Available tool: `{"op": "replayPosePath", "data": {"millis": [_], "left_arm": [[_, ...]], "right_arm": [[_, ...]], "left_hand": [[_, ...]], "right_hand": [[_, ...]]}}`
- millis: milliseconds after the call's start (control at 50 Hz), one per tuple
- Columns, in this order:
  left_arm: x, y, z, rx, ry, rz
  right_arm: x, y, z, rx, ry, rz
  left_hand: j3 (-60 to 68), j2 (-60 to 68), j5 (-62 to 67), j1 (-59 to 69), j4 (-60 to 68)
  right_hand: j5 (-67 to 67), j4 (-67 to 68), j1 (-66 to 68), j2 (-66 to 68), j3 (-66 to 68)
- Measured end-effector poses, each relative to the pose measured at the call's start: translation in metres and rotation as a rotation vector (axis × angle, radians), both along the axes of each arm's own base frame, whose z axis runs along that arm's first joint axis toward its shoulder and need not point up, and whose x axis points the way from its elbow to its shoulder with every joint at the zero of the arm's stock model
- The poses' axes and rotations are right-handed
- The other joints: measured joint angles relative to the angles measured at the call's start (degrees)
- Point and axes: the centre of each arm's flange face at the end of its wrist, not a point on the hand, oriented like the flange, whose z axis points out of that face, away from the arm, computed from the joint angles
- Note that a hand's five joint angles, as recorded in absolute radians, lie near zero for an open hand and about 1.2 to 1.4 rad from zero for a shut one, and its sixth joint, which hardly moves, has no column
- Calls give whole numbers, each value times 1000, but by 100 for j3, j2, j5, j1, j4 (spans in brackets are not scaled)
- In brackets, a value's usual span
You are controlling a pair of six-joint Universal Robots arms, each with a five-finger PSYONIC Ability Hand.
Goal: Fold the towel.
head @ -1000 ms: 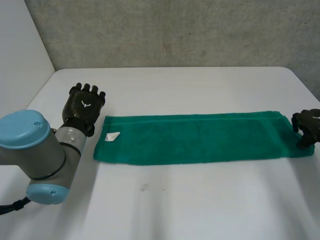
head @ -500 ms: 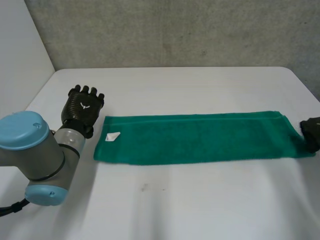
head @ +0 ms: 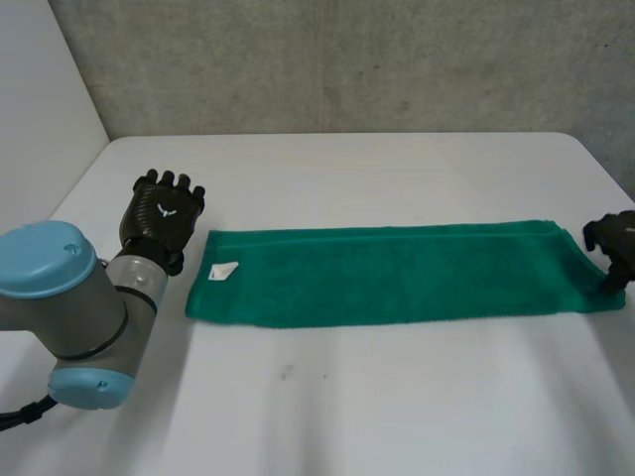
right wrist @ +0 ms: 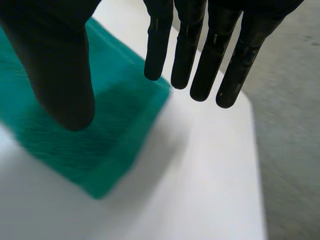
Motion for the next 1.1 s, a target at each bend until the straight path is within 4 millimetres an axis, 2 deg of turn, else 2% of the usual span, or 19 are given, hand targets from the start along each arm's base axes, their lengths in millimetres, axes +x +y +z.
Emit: {"op": "replayPosePath", "data": {"millis": [120, 400, 540, 560, 600, 700, 880, 960, 1040, 1100], "left_arm": [[-2, 2, -1, 7, -1, -6], [-1, 5, -4, 17, -4, -11], [0, 3, -3, 13, -2, -8], [0, 2, -3, 12, -2, -7], [0, 2, -3, 12, -1, -7], [0, 3, -3, 13, -2, -7], [-2, 5, -4, 15, -3, -10], [-1, 4, -4, 15, -3, -9], [-1, 4, -4, 15, -3, -7], [-1, 4, -3, 13, -2, -6]], "right_arm": [[1, 12, -13, 48, -43, 69], [-5, 9, -20, 58, -53, 61], [-7, 3, -33, 83, -54, 53], [-8, 1, -36, 87, -54, 51], [-8, 1, -37, 88, -54, 49], [-10, -2, -37, 82, -52, 38], [-37, -19, -11, -28, 43, -122], [-39, -24, 0, -63, 64, -143], [-18, -26, 23, -130, 76, -95], [13, -23, 41, -186, 77, -19]], "left_hand": [[0, 0, 0, 0, 0], [0, 0, 0, 0, 0], [0, 0, 0, 0, 0], [0, 0, 0, 0, 0], [0, 0, 0, 0, 0], [0, 0, 0, 0, 0], [0, 0, 0, 3, 0], [0, 0, 0, 0, -30], [0, 0, 0, 0, -31], [0, -5, 1, 0, -31]], "right_hand": [[18, 35, 6, 0, 19], [236, 356, 192, 14, 316], [1489, 1708, 1403, 1569, 1741], [2560, 2776, 2223, 2576, 2710], [2930, 3186, 2417, 2964, 3079], [2969, 3305, 2417, 2990, 3164], [2971, 3308, 2417, 2990, 3165], [2971, 3308, 2417, 2990, 3165], [3020, 3309, 2440, 2990, 3165], [3048, 3310, 2440, 2990, 3228]]}}
